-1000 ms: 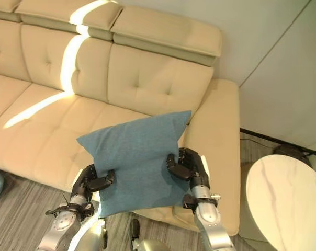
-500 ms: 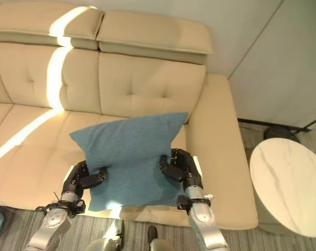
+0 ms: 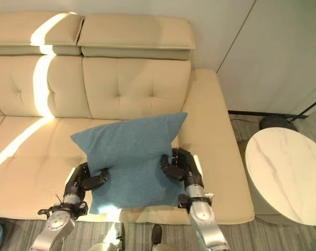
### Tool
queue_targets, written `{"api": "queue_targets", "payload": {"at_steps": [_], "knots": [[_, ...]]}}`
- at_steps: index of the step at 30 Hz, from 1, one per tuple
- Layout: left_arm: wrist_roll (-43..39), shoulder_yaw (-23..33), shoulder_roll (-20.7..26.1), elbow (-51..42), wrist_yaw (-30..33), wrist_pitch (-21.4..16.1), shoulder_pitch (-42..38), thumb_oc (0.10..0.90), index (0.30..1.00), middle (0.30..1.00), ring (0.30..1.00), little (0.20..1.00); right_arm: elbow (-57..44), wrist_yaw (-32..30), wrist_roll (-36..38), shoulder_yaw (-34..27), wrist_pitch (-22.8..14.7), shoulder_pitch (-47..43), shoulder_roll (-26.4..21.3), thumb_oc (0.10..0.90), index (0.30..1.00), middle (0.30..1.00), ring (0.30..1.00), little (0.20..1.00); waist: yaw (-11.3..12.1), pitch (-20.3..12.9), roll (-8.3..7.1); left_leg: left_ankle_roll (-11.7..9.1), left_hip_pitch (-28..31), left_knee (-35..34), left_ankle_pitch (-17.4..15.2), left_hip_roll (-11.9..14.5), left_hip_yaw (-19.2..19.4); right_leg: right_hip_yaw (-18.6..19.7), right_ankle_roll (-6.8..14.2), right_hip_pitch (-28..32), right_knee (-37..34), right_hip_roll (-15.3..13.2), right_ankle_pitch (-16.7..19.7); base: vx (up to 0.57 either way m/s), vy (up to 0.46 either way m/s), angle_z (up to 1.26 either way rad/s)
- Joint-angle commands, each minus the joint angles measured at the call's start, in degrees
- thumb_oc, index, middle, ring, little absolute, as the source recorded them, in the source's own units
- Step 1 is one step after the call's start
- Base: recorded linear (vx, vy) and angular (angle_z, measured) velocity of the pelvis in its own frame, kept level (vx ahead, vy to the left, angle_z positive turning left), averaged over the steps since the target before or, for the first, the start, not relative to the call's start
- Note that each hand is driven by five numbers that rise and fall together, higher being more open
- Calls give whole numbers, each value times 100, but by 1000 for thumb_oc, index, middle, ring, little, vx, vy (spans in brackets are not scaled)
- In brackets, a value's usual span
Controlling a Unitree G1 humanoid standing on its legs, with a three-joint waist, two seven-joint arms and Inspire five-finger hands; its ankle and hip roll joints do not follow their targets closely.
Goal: Pick up all the scattered cushions and arrange them neatly on the sofa.
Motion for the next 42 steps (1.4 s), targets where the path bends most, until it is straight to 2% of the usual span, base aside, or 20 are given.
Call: {"api": "queue_targets", "payload": {"at_steps": [1, 5, 8, 11, 17, 23, 31, 32, 33, 34, 35, 38, 42], "knots": [[294, -6, 5, -299, 191, -758, -878, 400, 300, 300, 300, 300, -298, -346, -199, -41, -668, -728, -69, 400, 300, 300, 300, 300, -20, -638, -119, -255, -4, 9, -716, 54, -122, 231, 489, -376, 33, -230, -171, 0, 0, 0], [565, -296, 31, 66, 535, -814, -1822, 400, 300, 300, 300, 300, 67, -718, -407, 248, -646, -1542, -74, 400, 300, 300, 300, 300, -91, -484, -10, -280, -355, 9, -627, 70, -190, 343, 490, -753, 33, -196, -118, -84, 24, 1], [561, -593, 7, 466, 896, -874, -2968, 400, 300, 300, 300, 300, 531, -1029, -478, 620, -579, -2512, -70, 400, 300, 300, 300, 300, -109, -344, 53, -307, -830, 9, -502, 49, -257, 454, 478, -1247, 33, -167, -9, -136, 26, 4], [581, -883, 162, 1016, 1277, -1002, -4324, 400, 300, 300, 300, 300, 1207, -1385, -558, 920, -498, -3766, -232, 400, 300, 300, 300, 300, -111, -278, 20, -391, -1332, 9, -345, -23, -285, 500, 446, -1741, 33, -133, 164, -94, 7, 3], [758, -1173, 307, 1766, 1894, -1109, -5925, 400, 300, 300, 300, 300, 1900, -2000, -792, 1147, -492, -5385, -528, 400, 300, 300, 300, 300, -70, -262, -84, -460, -1695, 9, -220, -63, -285, 473, 438, -2101, 33, -149, 243, 0, 0, 0], [1102, -1301, 360, 2154, 2254, -1053, -6600, 400, 300, 300, 300, 300, 2239, -2446, -1155, 1254, -465, -6039, -686, 400, 300, 300, 300, 300, -54, -215, -144, -487, -1883, 9, -146, -58, -323, 445, 464, -2295, 33, -131, 294, 2, -5, 1], [1329, -1674, 591, 3223, 2544, -870, -7763, 400, 300, 300, 300, 300, 3167, -2854, -1410, 1700, -291, -7015, -869, 400, 300, 300, 300, 300, -44, -148, -148, -513, -2202, 9, -94, -50, -368, 434, 518, -2645, 33, -125, 360, -5, -5, -5], [1355, -1722, 613, 3336, 2539, -861, -7859, 480, 420, 420, 420, 420, 3285, -2881, -1402, 1745, -288, -7102, -863, 400, 300, 300, 300, 300, -46, -147, -142, -517, -2248, 9, -85, -49, -371, 440, 519, -2708, 33, -121, 373, -15, 16, -7], [1319, -1754, 608, 3481, 2550, -853, -7982, 800, 900, 900, 900, 900, 3417, -2909, -1377, 1782, -281, -7184, -830, 452, 378, 378, 378, 378, -51, -150, -136, -519, -2309, 9, -70, -52, -381, 442, 521, -2765, 33, -117, 383, -17, 12, -12], [1235, -1838, 580, 3720, 2482, -850, -8140, 800, 900, 900, 900, 900, 3642, -2922, -1339, 1875, -249, -7304, -837, 543, 514, 514, 514, 514, -58, -151, -129, -523, -2372, 9, -49, -59, -380, 434, 524, -2830, 33, -113, 397, -22, 9, -12], [1156, -1920, 551, 3977, 2401, -839, -8314, 800, 900, 900, 900, 900, 3863, -2861, -1301, 1999, -240, -7425, -843, 800, 900, 900, 900, 900, -69, -159, -125, -531, -2428, 9, -26, -54, -383, 435, 527, -2890, 33, -118, 420, 0, 0, 0], [917, -2095, 619, 4327, 2200, -855, -8659, 800, 900, 900, 900, 900, 4288, -2683, -1193, 2305, -119, -7739, -943, 800, 900, 900, 900, 900, -90, -150, -111, -541, -2573, 9, 23, -71, -407, 427, 546, -3030, 33, -114, 466, -11, -4, 52], [810, -2022, 758, 4065, 2100, -929, -8445, 800, 900, 900, 900, 900, 4387, -2556, -1120, 2386, 17, -7729, -1161, 800, 900, 900, 900, 900, -70, -152, -107, -551, -2631, 9, 33, -90, -432, 422, 555, -3101, 33, -116, 464, 3, 4, 1]]}}
